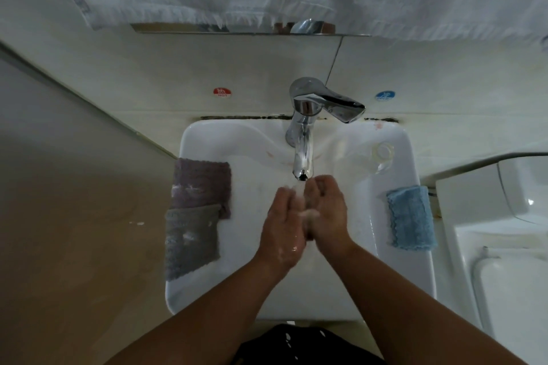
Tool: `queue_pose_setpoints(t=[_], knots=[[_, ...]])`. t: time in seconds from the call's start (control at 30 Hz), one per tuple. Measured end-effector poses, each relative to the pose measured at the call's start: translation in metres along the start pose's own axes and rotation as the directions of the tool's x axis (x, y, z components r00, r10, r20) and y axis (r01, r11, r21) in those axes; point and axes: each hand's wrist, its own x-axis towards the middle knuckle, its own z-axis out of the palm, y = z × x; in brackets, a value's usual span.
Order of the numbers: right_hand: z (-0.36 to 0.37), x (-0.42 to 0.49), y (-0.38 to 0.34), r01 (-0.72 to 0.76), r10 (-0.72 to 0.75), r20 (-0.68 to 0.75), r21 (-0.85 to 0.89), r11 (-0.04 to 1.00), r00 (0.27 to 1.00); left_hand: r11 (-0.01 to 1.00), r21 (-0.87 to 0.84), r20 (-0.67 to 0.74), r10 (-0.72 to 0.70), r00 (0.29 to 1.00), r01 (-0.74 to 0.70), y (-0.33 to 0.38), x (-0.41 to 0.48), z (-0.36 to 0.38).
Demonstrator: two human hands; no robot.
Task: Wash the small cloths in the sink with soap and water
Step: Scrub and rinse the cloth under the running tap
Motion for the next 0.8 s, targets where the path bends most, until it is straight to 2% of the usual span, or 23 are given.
queue_pose_setpoints(t=[0.07, 0.1, 0.17, 0.2, 0.27, 0.3, 0.33, 0.37, 0.43, 0.5, 0.57, 0.63, 0.67, 0.77, 0.8], knots=[[0.005, -0.002, 0.006, -0.119, 0.117, 0.036, 0.049, 0.992, 0.993, 0.997, 0.074, -0.043, -0.005, 0.999, 0.008, 0.001, 0.006, 0.002], [0.007, -0.01, 0.006, -0.087, 0.088, 0.041, -0.023, 0.996, 0.995, 0.994, 0.106, -0.115, -0.014, 0.993, 0.026, 0.001, 0.012, -0.001], [0.011, -0.026, 0.003, 0.102, -0.087, 0.098, -0.161, 0.982, 0.991, 0.996, 0.07, -0.215, -0.046, 0.976, 0.062, 0.0, 0.022, -0.007], [0.009, -0.031, -0.001, 0.176, -0.157, 0.123, -0.157, 0.972, 0.98, 0.997, 0.031, -0.219, -0.061, 0.974, 0.069, 0.0, 0.022, -0.009], [0.003, -0.025, -0.007, 0.248, -0.232, 0.112, -0.157, 0.956, 0.966, 0.998, -0.016, -0.14, -0.069, 0.988, 0.067, 0.002, 0.014, -0.006], [0.001, -0.015, -0.008, 0.244, -0.234, 0.08, -0.172, 0.954, 0.969, 0.999, -0.01, -0.119, -0.04, 0.992, 0.039, 0.001, 0.011, -0.004], [-0.002, -0.006, -0.008, 0.196, -0.194, 0.029, -0.147, 0.97, 0.981, 0.999, 0.034, -0.085, 0.015, 0.996, -0.012, 0.0, 0.005, -0.001], [-0.002, 0.0, -0.006, 0.128, -0.129, -0.001, -0.097, 0.987, 0.992, 0.999, 0.004, -0.084, 0.037, 0.996, -0.037, 0.002, 0.004, 0.0], [0.002, -0.006, -0.004, -0.004, 0.002, -0.018, -0.078, 0.997, 1.0, 0.997, -0.066, -0.095, -0.049, 0.994, 0.043, 0.0, 0.013, -0.002], [0.007, -0.026, -0.007, 0.095, -0.089, 0.044, -0.161, 0.982, 0.995, 0.988, -0.012, -0.092, -0.152, 0.984, 0.151, 0.002, 0.023, -0.008], [0.009, -0.039, -0.012, 0.203, -0.187, 0.125, -0.126, 0.971, 0.974, 0.955, -0.202, -0.115, -0.243, 0.963, 0.217, -0.007, 0.028, -0.012], [0.007, -0.024, -0.007, 0.195, -0.186, 0.078, -0.125, 0.973, 0.979, 0.995, -0.033, -0.134, -0.094, 0.986, 0.091, -0.011, 0.02, -0.008], [0.004, -0.012, -0.004, 0.166, -0.165, 0.024, -0.123, 0.978, 0.986, 0.999, 0.052, -0.096, -0.008, 0.995, 0.013, -0.013, 0.015, -0.007], [0.002, 0.005, 0.004, -0.002, 0.002, -0.032, 0.0, 1.0, 0.999, 0.98, 0.185, 0.059, 0.057, 0.997, -0.067, -0.007, 0.008, -0.004], [0.003, 0.001, 0.005, -0.035, 0.035, -0.04, 0.021, 0.999, 0.999, 0.968, 0.237, 0.057, 0.075, 0.996, -0.086, -0.007, 0.012, -0.005]])
